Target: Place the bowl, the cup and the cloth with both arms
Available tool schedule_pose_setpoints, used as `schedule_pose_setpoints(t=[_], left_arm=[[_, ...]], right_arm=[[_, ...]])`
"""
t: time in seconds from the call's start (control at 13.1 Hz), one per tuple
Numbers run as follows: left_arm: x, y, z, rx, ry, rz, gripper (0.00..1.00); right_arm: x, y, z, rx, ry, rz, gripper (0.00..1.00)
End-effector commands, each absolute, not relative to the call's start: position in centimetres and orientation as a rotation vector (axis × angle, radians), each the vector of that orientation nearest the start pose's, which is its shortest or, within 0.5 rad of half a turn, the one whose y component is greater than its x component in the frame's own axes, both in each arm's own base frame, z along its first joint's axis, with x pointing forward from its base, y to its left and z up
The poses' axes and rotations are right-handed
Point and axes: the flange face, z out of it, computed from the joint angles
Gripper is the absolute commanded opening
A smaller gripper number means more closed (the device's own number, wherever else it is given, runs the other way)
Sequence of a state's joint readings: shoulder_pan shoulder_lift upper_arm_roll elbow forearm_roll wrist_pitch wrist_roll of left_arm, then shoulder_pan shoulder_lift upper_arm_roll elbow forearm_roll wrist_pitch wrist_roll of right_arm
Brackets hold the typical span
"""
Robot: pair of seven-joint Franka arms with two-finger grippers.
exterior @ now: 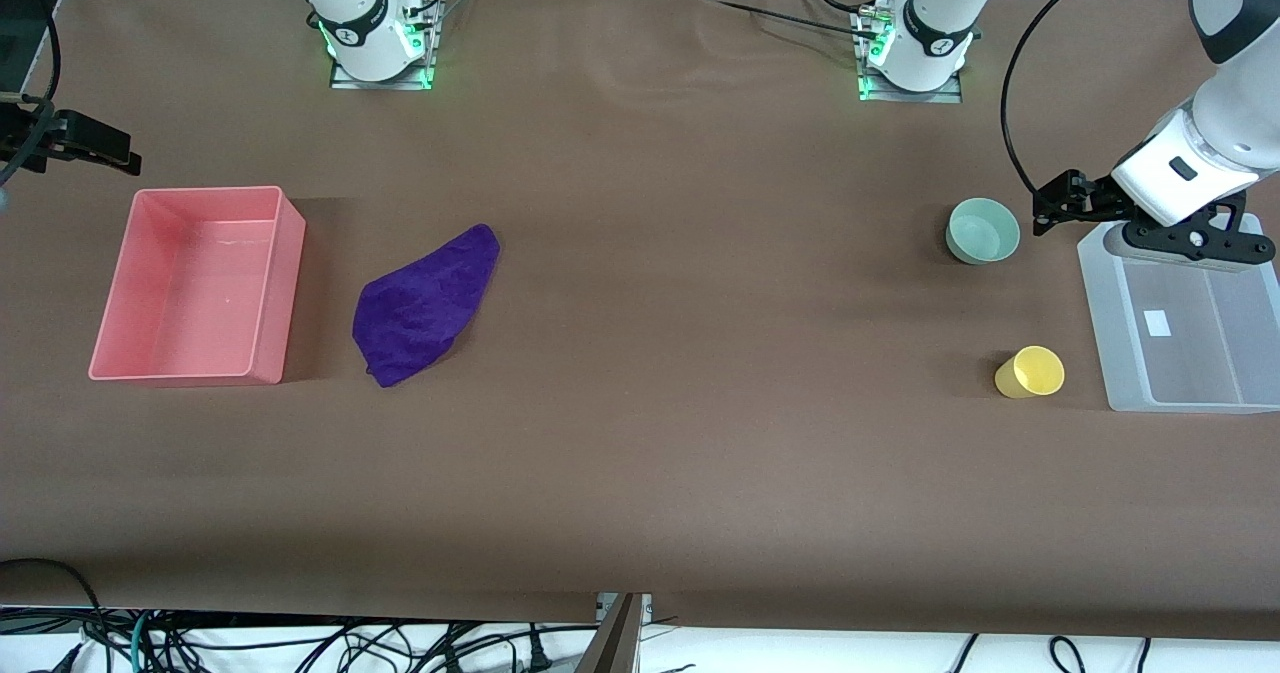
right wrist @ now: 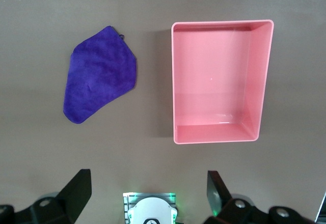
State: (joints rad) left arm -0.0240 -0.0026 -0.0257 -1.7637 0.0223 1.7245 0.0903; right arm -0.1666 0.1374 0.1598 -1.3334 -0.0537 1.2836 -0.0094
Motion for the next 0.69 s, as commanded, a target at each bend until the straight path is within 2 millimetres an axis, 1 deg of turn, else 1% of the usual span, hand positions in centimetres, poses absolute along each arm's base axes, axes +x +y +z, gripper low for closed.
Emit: schedule_pose_setpoints(t=[0.0, 0.15, 0.23, 0.46, 0.53, 0.61], left_arm=[[55.5, -3.1, 55.2, -3.132, 0.217, 0.041, 1.00], [55.1, -3.3, 55.2, -3.131, 0.219, 0.091, 1.00], [55.1, -3.2, 55.3, -3.131, 0.217, 0.096, 1.00], [55.2, -3.6, 55.5, -3.131, 0.222, 0.089, 1.00], [55.1, -3.6, 55.5, -3.131, 0.217, 0.091, 1.00], [55.1, -3.6, 55.5, -3.131, 0.212, 0.092, 1.00]], right_arm=[[56.3, -2.0, 63.6, -3.144, 0.002, 0.283, 1.00], [56.3, -2.0, 63.6, -3.145, 0.002, 0.281, 1.00], [56.5, -2.1, 63.3, -3.143, 0.004, 0.290, 1.00], [56.6, -1.6, 63.2, -3.142, -0.004, 0.285, 1.00], [57.4, -1.7, 61.7, -3.133, -0.007, 0.334, 1.00], [57.6, -1.6, 61.4, -3.128, -0.011, 0.334, 1.00]])
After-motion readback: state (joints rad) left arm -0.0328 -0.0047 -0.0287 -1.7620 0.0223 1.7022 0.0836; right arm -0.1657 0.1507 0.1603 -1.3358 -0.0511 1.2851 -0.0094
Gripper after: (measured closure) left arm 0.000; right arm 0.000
